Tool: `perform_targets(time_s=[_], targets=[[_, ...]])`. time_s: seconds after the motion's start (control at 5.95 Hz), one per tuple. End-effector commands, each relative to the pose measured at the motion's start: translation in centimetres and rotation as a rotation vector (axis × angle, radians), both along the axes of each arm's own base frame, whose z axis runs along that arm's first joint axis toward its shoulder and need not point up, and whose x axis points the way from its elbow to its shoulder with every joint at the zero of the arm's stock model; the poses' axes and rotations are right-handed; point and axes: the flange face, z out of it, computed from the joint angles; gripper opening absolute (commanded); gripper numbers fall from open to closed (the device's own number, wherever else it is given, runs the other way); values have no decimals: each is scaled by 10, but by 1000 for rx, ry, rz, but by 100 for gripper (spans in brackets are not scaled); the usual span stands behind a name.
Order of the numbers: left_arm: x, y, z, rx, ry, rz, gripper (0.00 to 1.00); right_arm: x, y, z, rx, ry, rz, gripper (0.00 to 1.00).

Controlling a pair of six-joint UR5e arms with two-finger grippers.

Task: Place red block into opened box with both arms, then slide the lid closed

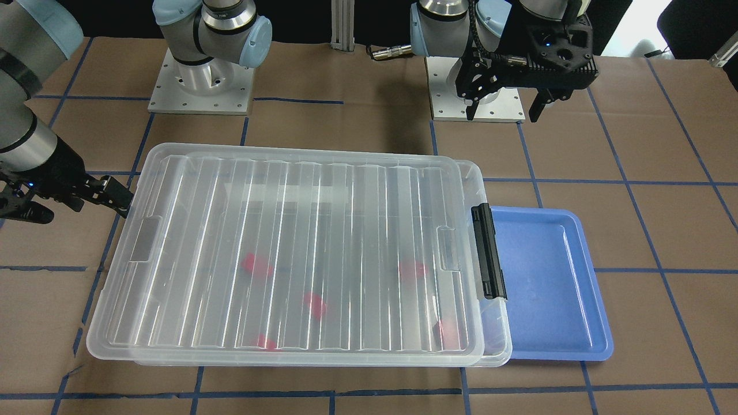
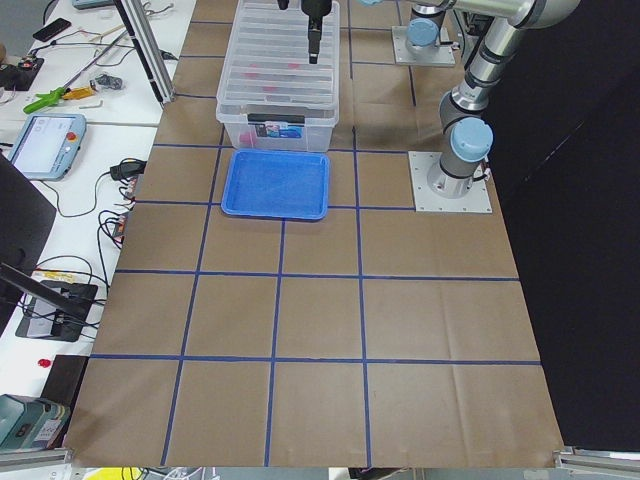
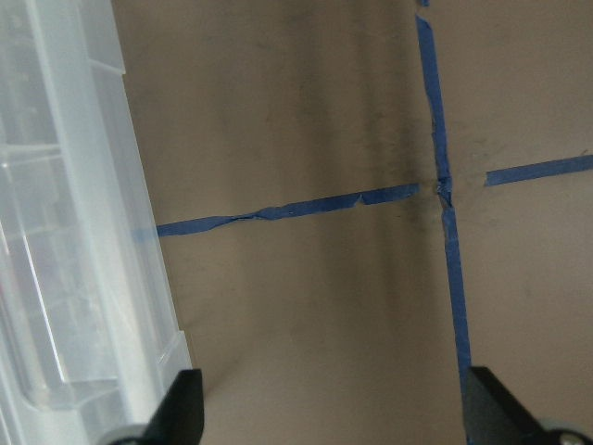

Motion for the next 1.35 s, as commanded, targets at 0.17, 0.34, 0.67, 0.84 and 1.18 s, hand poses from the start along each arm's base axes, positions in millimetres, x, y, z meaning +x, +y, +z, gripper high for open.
perform_targets(time_s=[0.17,0.34,0.67,0.84,1.18], targets=[[0,0,0,0,0,-1,98,13,-2,6,-6,17,1,100],[-1,0,0,0,0,-1,98,11,-4,29,-43,52,13,100],[-1,0,0,0,0,-3,98,19,4,91,-61,83,23,100],[0,0,0,0,0,-1,98,33,6,131,-55,79,38,100],[-1,0,0,0,0,-3,98,116,18,194,-47,72,10,100]])
